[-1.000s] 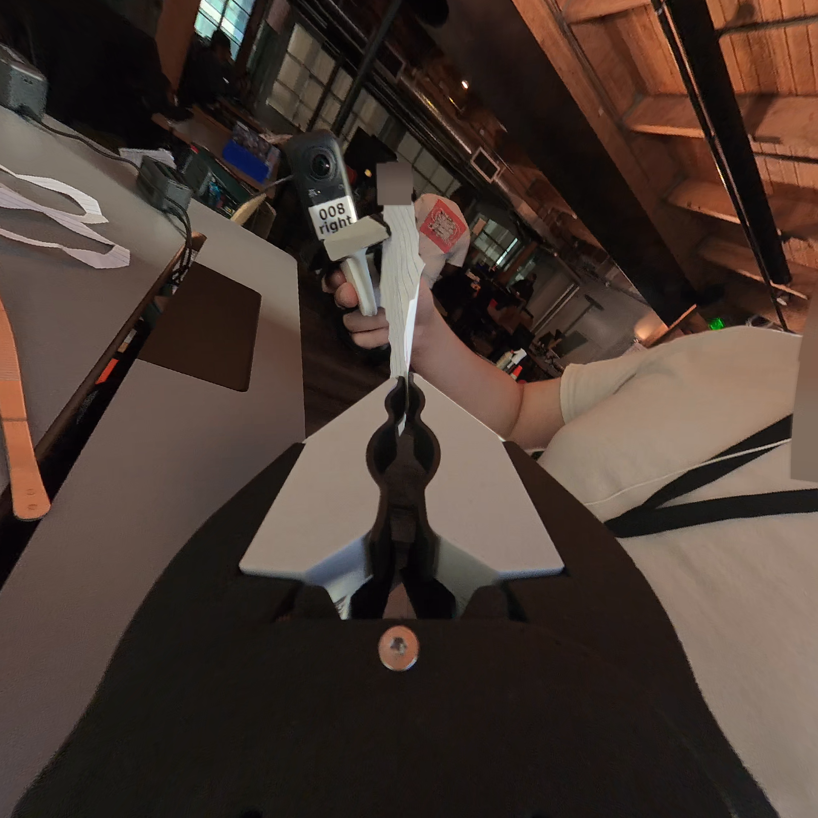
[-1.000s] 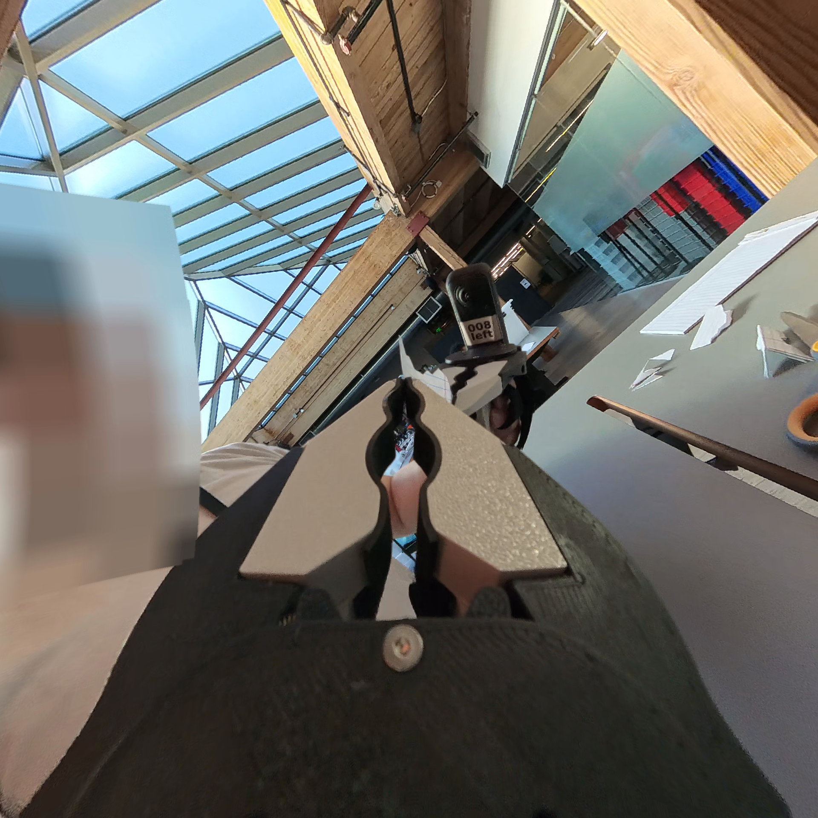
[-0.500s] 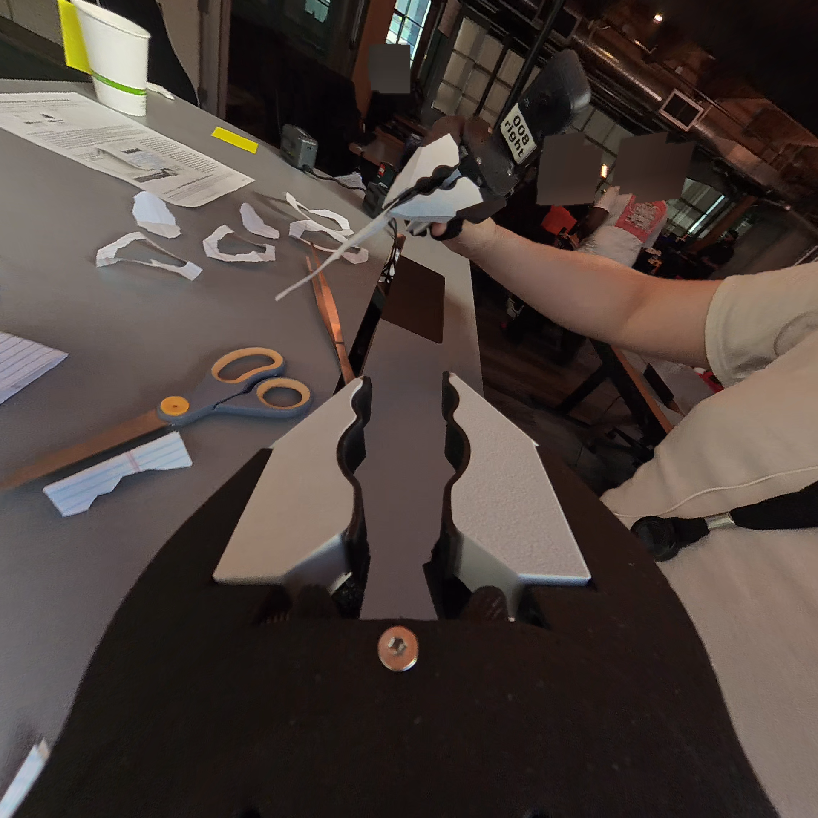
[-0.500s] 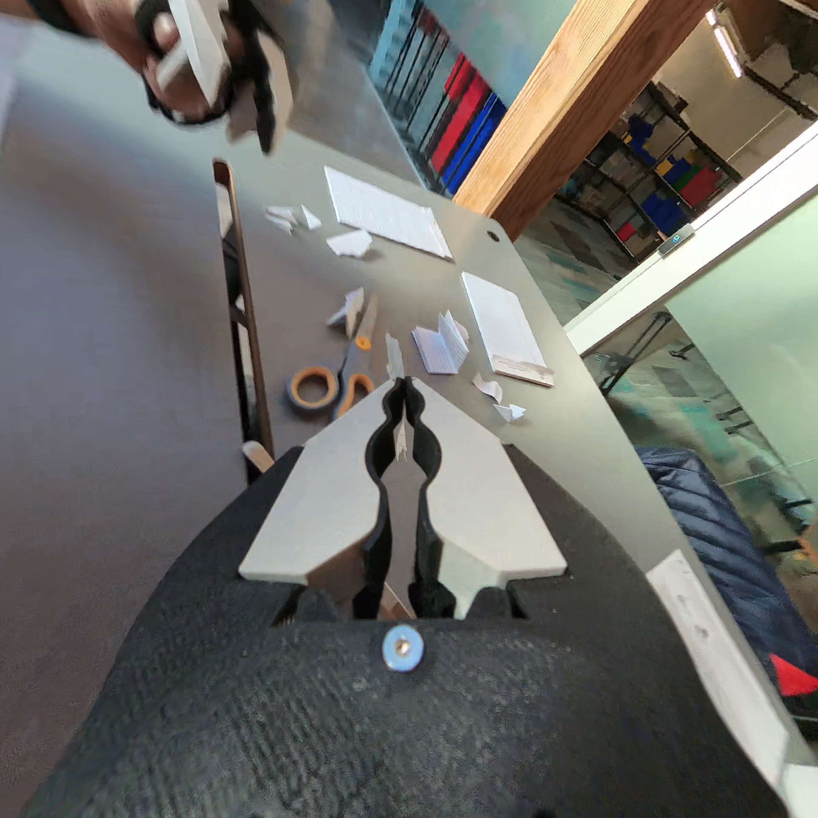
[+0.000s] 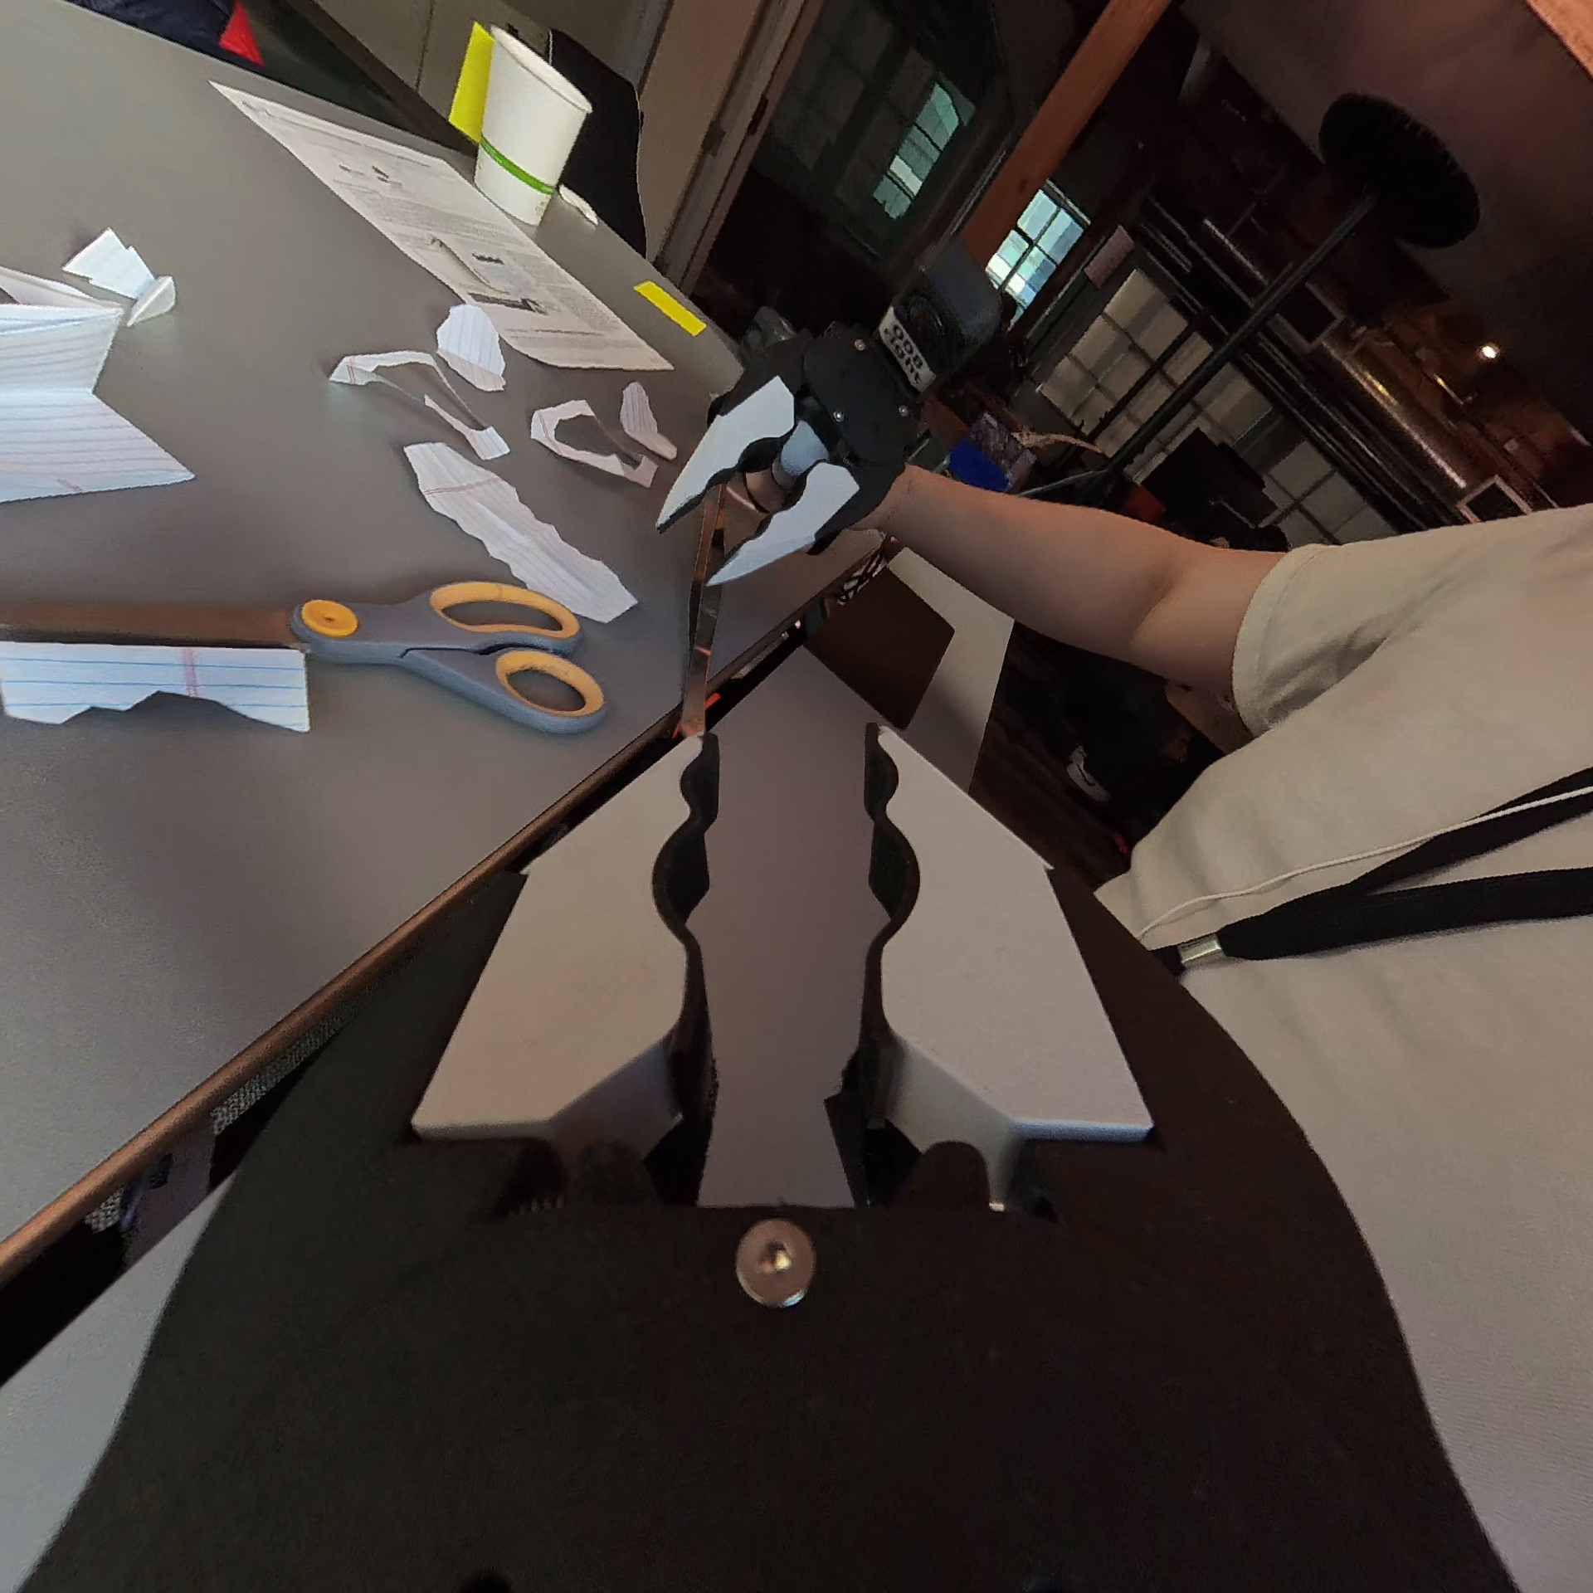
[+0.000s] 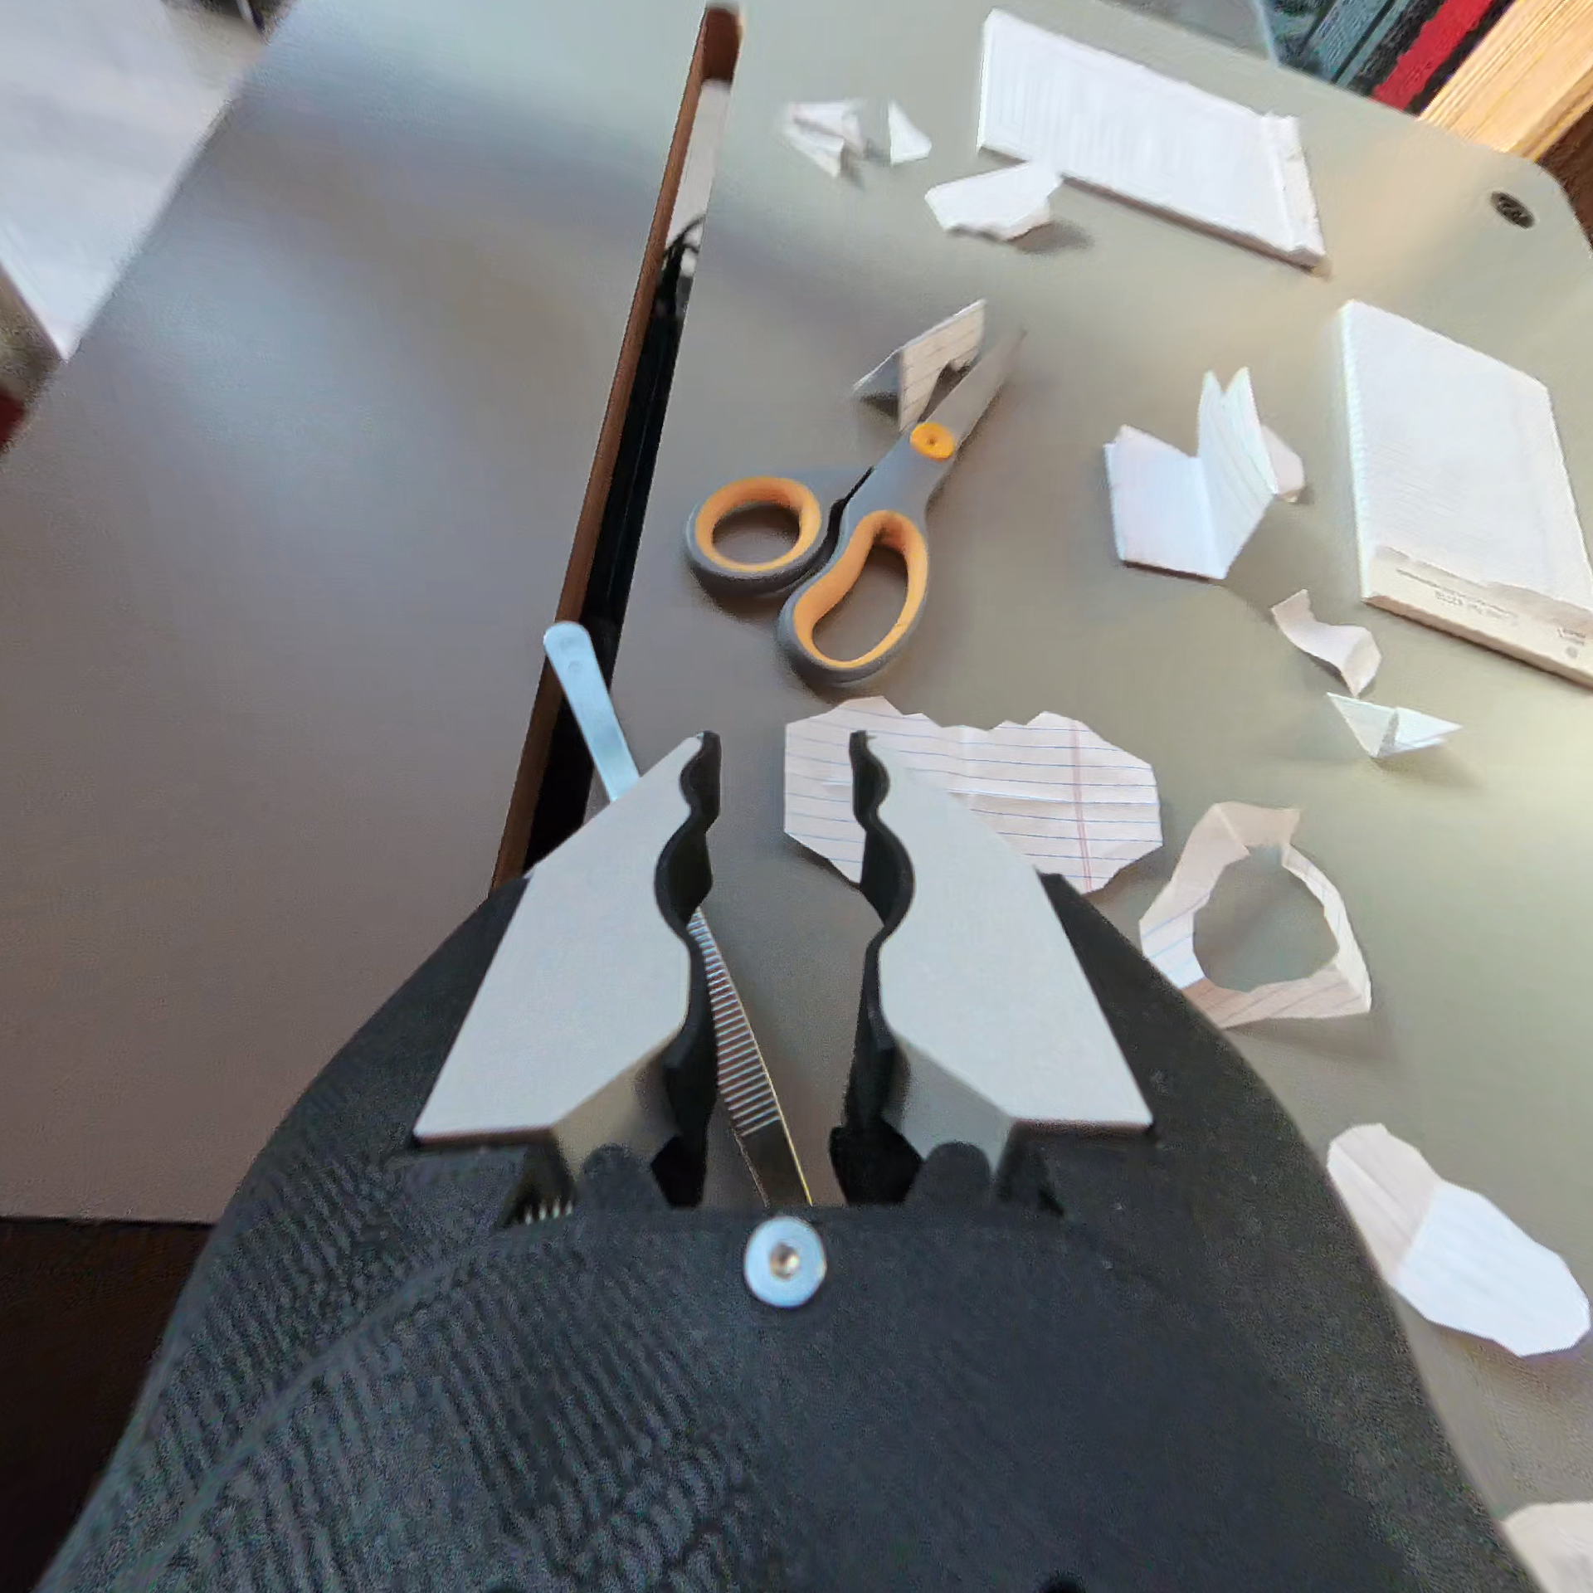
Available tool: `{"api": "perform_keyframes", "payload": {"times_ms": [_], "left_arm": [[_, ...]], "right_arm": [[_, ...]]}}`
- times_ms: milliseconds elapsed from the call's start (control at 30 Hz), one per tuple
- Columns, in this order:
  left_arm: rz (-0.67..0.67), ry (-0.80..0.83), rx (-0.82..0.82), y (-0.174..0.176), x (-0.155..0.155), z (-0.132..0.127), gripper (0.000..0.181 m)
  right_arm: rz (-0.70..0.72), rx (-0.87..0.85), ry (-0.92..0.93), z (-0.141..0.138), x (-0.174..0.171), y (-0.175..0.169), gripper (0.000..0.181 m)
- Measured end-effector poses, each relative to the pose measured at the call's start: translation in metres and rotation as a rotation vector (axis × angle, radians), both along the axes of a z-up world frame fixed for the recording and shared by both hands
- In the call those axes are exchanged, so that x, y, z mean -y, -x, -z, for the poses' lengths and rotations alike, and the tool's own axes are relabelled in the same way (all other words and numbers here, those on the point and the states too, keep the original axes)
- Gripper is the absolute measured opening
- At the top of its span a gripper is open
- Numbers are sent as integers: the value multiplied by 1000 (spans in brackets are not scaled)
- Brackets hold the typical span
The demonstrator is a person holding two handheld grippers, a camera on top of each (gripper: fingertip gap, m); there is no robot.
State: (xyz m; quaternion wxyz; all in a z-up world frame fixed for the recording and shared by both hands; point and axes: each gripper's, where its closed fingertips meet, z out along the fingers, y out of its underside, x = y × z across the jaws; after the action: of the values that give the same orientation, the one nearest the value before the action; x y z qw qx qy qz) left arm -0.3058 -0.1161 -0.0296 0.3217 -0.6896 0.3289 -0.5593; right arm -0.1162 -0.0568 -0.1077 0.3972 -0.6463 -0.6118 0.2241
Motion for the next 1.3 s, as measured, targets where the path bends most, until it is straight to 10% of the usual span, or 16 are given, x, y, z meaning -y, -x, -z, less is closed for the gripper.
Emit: {"api": "perform_keyframes", "payload": {"times_ms": [333,500,833,1100,1300], "left_arm": [[-258,-67,-187,-11,-28,19,37],[-340,-72,-156,17,-32,14,36],[-310,-101,-199,95,-30,24,39],[-239,-150,-290,167,-23,46,41],[-216,-143,-265,190,-38,55,40]], "right_arm": [[255,81,325,45,-65,-8,24],[85,-113,118,-17,-53,78,24],[107,47,48,9,-98,239,45],[295,126,249,15,-130,220,37],[440,78,259,28,-148,272,45]]}}
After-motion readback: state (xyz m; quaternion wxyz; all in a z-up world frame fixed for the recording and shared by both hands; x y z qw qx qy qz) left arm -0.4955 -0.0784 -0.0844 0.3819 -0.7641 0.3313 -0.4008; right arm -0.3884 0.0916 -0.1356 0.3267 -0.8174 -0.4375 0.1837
